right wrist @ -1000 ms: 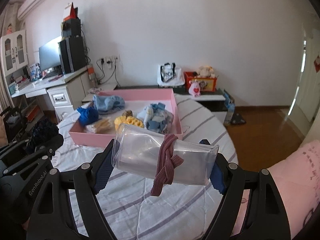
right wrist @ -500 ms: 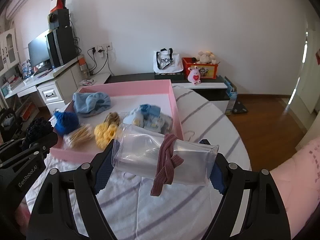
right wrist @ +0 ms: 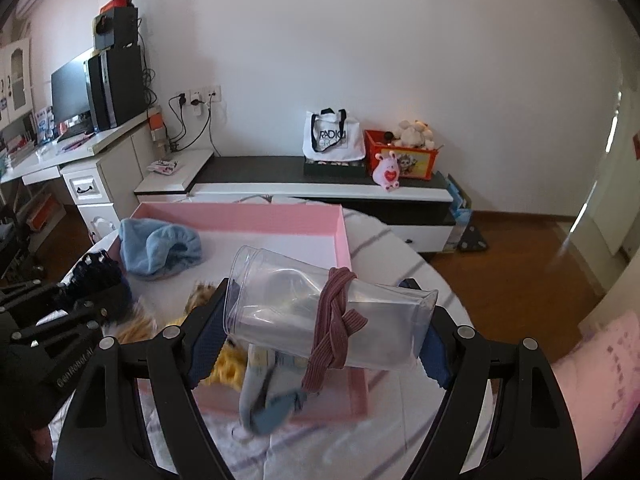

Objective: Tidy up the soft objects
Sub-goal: 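Drop the navy item into the box with the left tool while the right tool drops the cup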

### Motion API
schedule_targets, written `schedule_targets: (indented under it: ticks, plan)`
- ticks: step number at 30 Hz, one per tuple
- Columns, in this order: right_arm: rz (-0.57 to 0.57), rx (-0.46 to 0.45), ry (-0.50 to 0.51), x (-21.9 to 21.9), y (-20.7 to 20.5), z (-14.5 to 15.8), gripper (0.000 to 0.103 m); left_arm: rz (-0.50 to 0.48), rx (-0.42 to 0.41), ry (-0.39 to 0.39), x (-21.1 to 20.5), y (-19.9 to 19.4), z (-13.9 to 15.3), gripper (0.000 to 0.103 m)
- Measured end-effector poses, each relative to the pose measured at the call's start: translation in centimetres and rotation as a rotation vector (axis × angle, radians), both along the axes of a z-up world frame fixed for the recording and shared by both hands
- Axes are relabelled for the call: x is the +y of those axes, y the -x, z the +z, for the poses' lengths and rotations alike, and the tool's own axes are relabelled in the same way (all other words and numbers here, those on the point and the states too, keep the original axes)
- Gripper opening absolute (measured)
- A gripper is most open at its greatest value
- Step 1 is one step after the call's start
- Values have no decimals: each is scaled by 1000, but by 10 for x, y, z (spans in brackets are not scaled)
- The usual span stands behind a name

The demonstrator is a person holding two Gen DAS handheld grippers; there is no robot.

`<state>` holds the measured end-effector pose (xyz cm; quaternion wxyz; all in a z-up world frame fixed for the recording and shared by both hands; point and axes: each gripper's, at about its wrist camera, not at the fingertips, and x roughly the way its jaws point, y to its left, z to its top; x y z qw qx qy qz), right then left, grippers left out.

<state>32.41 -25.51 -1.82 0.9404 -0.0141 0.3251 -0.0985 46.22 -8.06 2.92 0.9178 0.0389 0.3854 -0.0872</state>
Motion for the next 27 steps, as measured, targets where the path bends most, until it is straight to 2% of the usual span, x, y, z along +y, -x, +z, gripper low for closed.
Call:
schedule_targets:
  ticks: [8, 14, 21, 24, 27]
  plan:
    - [28, 52, -13, 1, -40, -11, 78, -49, 68, 30, -4, -50, -7, 15]
    - [48, 107, -16, 1, -70, -23, 78, -47, 78, 23, 1, -75, -12, 16]
    - [74, 131, -22, 2, -86, -33, 78, -80, 72, 6, -8, -92, -24, 19]
    - [77, 127, -37, -1, -86, -32, 79, -87, 74, 1, -10, -93, -29, 22]
    - [61, 128, -41, -6, -86, -32, 80, -89, 76, -8, -11, -92, -30, 38]
